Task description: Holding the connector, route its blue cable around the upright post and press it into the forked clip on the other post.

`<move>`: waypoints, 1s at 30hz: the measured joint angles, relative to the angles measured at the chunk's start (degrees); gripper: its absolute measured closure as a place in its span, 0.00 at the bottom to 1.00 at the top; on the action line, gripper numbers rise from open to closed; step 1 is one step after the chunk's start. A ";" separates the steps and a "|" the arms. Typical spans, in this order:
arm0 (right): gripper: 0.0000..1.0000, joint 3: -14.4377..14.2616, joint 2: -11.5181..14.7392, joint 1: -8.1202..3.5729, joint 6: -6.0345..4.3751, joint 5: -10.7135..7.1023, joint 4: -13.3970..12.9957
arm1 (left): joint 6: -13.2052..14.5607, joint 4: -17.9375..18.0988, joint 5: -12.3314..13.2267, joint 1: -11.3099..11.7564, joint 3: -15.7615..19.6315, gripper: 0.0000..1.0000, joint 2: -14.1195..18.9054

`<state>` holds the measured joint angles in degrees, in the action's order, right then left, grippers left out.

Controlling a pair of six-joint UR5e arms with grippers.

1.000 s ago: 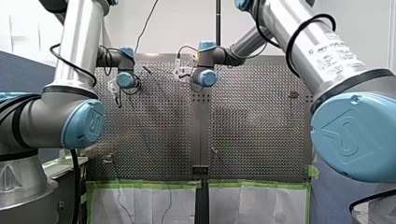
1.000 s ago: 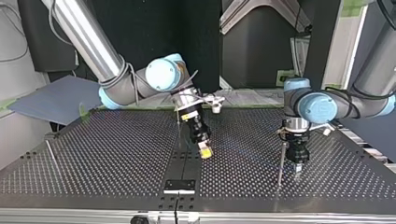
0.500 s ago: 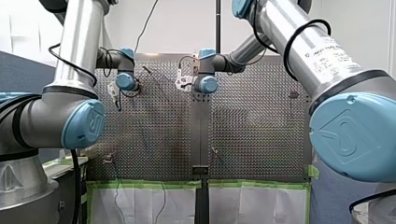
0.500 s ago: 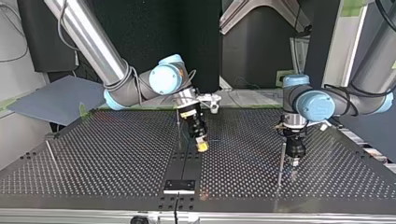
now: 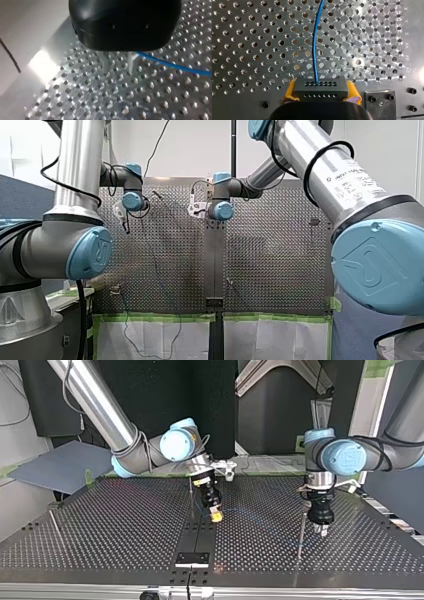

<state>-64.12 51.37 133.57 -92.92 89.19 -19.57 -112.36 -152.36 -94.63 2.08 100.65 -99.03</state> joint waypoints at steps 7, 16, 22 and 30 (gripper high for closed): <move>1.00 -0.29 -0.06 -0.08 0.39 0.88 1.23 | -2.64 1.13 2.84 -0.44 0.21 0.00 -1.32; 1.00 -3.66 -0.09 -0.30 1.09 3.31 0.55 | -3.36 1.68 5.31 -0.58 0.22 0.00 -4.79; 1.00 -6.50 -0.12 -0.55 1.58 4.89 -1.26 | -3.64 1.71 5.35 -0.60 0.22 0.00 -5.05; 1.00 -10.71 -0.09 -1.30 2.59 8.32 -4.33 | -3.82 1.80 5.36 -0.57 0.23 0.00 -5.11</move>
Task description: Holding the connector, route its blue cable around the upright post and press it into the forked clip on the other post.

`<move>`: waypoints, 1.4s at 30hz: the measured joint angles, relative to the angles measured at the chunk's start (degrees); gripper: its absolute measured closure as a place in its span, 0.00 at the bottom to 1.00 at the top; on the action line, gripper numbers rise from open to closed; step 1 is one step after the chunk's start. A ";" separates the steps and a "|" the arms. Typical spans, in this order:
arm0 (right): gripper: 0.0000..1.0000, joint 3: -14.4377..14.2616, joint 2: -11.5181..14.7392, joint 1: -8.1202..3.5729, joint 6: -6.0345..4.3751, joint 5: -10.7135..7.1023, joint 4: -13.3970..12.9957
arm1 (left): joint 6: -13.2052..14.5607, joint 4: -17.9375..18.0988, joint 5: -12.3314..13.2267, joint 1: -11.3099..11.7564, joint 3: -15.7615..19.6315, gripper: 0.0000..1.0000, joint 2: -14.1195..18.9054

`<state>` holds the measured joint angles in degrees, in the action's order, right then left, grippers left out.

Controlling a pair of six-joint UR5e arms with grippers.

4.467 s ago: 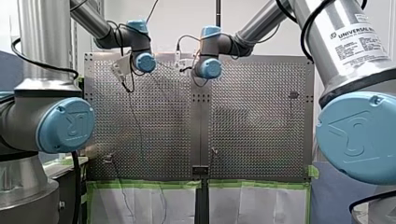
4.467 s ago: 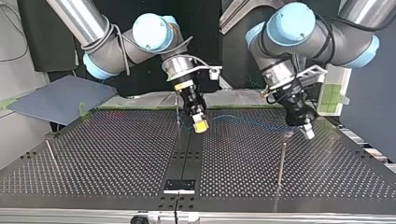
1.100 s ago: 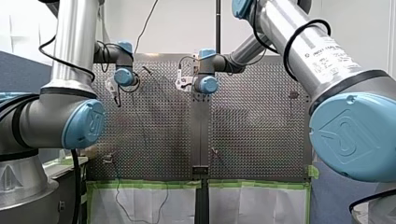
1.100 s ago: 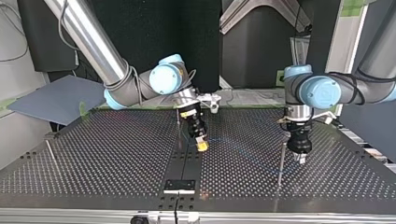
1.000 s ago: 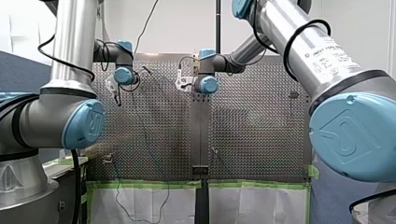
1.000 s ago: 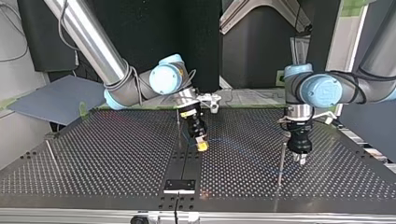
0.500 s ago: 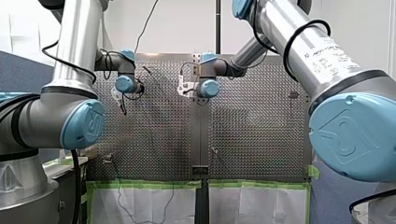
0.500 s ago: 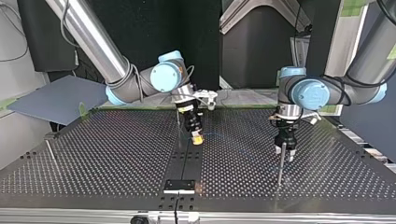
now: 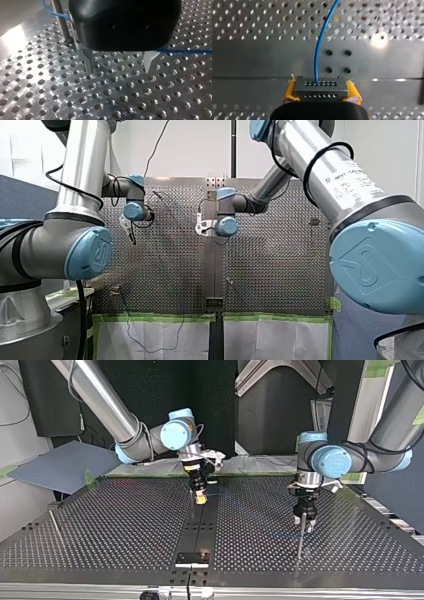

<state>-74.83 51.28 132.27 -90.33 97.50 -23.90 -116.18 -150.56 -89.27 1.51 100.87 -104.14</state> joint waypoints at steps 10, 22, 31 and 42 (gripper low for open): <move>1.00 -4.56 -0.05 -1.43 0.21 2.34 -4.49 | -0.76 0.68 0.14 0.05 -0.01 0.00 -0.04; 1.00 -10.64 -0.14 -3.82 0.34 4.20 -10.58 | -1.12 1.08 0.18 0.14 0.00 0.00 -0.04; 1.00 -15.39 -0.20 -5.99 0.08 5.84 -15.33 | -1.15 1.11 0.14 0.20 0.00 0.00 -0.04; 1.00 -20.09 -0.36 -9.19 -2.16 5.86 -20.02 | -1.15 1.14 0.15 0.10 -0.02 0.00 -0.04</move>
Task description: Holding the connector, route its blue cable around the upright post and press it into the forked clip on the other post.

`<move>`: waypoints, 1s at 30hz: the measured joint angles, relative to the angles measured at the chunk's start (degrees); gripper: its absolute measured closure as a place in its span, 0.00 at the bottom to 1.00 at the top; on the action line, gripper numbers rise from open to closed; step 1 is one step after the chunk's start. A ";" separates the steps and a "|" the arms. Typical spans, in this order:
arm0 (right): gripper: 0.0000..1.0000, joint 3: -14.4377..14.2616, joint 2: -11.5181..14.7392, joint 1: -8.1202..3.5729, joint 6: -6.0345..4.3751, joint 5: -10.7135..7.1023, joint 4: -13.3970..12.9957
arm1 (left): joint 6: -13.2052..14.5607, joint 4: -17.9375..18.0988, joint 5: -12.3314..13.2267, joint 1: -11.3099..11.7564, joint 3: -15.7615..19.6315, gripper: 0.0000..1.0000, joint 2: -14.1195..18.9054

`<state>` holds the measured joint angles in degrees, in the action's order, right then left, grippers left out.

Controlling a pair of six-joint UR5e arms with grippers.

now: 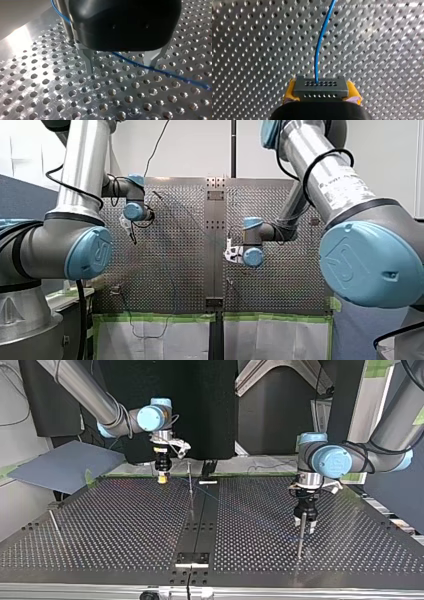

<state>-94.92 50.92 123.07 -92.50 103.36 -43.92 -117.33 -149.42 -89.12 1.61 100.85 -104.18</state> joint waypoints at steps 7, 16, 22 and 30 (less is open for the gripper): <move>1.00 -3.68 -0.19 -3.64 -0.55 -0.55 -3.68 | 0.00 0.00 -0.08 0.00 0.00 0.00 0.00; 1.00 -8.20 -1.34 -6.61 -0.51 -0.07 -8.22 | 0.00 0.00 -0.17 0.02 0.02 0.00 -0.01; 1.00 -11.09 -4.00 -6.72 -0.44 0.11 -11.10 | 0.01 0.00 -0.17 0.04 0.03 0.00 -0.03; 1.00 -14.76 -7.63 -6.56 -0.38 0.10 -14.76 | 0.09 0.00 -0.45 -0.01 0.03 0.00 -0.02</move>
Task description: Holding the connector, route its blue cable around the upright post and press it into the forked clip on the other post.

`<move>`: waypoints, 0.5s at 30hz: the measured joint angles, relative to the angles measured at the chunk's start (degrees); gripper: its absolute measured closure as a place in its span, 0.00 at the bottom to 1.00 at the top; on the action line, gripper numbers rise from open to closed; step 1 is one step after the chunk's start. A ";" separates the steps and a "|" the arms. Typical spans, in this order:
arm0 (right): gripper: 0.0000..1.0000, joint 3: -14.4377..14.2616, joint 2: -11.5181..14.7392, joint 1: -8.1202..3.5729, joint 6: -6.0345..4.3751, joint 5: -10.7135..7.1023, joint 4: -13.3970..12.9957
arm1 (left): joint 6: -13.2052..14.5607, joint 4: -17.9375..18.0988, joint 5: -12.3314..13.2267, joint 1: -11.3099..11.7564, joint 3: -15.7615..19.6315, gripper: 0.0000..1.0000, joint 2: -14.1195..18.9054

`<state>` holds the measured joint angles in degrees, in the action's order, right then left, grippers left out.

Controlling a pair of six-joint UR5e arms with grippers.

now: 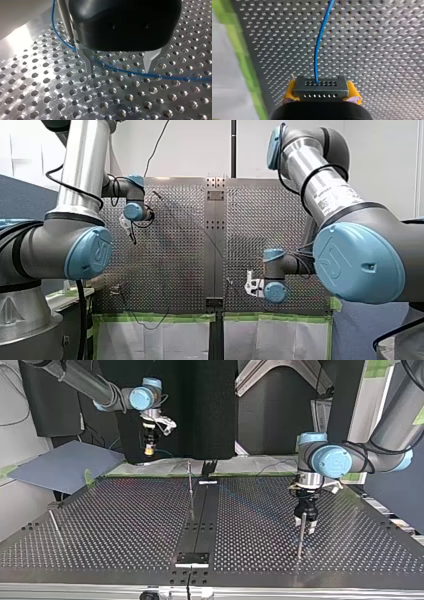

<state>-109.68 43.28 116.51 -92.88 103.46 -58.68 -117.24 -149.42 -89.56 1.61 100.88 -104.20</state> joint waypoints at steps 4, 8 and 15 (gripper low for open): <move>1.00 -1.88 -1.88 -0.09 -0.01 -0.06 -1.88 | 0.02 0.00 -0.17 -0.02 0.00 0.00 -0.03; 1.00 -3.64 -3.64 -0.22 -0.07 -0.22 -3.65 | 0.07 -0.05 -0.20 -0.05 0.00 0.00 0.00; 1.00 -6.99 -6.99 -0.25 0.09 -1.57 -6.99 | 0.11 -0.03 -0.25 -0.10 -0.02 0.00 0.01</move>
<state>-116.66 36.29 116.26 -92.79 101.89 -65.66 -117.13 -149.45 -89.81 1.51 100.86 -104.19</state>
